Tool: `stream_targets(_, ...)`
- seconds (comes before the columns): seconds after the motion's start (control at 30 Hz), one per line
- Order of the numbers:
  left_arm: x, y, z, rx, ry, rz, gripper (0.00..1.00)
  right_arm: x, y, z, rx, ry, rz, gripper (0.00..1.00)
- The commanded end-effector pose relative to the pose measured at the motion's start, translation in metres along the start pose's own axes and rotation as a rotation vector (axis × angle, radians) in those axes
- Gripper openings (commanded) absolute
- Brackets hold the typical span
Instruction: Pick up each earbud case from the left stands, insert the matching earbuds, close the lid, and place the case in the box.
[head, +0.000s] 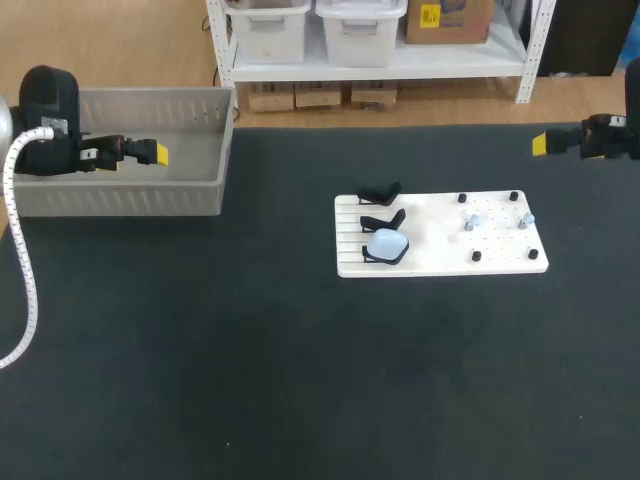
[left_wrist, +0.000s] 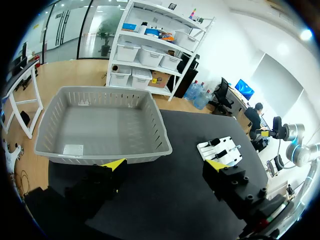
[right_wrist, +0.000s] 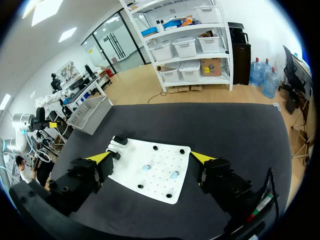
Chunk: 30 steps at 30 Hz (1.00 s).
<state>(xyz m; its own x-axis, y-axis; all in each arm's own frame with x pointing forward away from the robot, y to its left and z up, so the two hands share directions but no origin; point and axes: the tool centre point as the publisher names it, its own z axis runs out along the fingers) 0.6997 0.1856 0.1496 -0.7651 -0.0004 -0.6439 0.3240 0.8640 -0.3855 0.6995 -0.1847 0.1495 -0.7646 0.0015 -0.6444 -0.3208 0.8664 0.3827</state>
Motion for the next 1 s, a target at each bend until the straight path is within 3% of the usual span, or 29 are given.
stream_targets(0.03,-0.001,-0.001,0.0,-0.008,0.005,-0.001,1.0,0.0,0.0,0.0,0.001,0.001,0.0,1.0)
stream_targets(0.43,-0.001,-0.001,0.0,-0.005,0.006,-0.011,1.0,0.0,0.0,0.0,0.001,0.001,0.0,1.0)
stream_targets(0.47,-0.001,0.0,0.0,0.041,-0.003,0.019,1.0,0.0,0.0,0.0,0.001,0.001,0.0,1.0)
stream_targets(0.53,-0.002,-0.002,0.0,0.038,-0.009,0.028,1.0,0.0,0.0,0.0,0.001,0.001,0.0,1.0)
stream_targets(0.63,-0.008,-0.008,-0.003,0.132,-0.083,0.073,1.0,0.0,0.0,0.0,0.001,0.001,0.0,1.0)
stream_targets(0.77,-0.013,-0.022,0.0,0.257,-0.066,0.203,1.0,0.0,0.0,0.0,0.001,0.001,0.0,1.0)
stream_targets(1.0,-0.016,-0.046,0.015,0.39,-0.008,0.476,1.0,0.0,0.0,0.0,0.001,0.001,0.0,1.0)
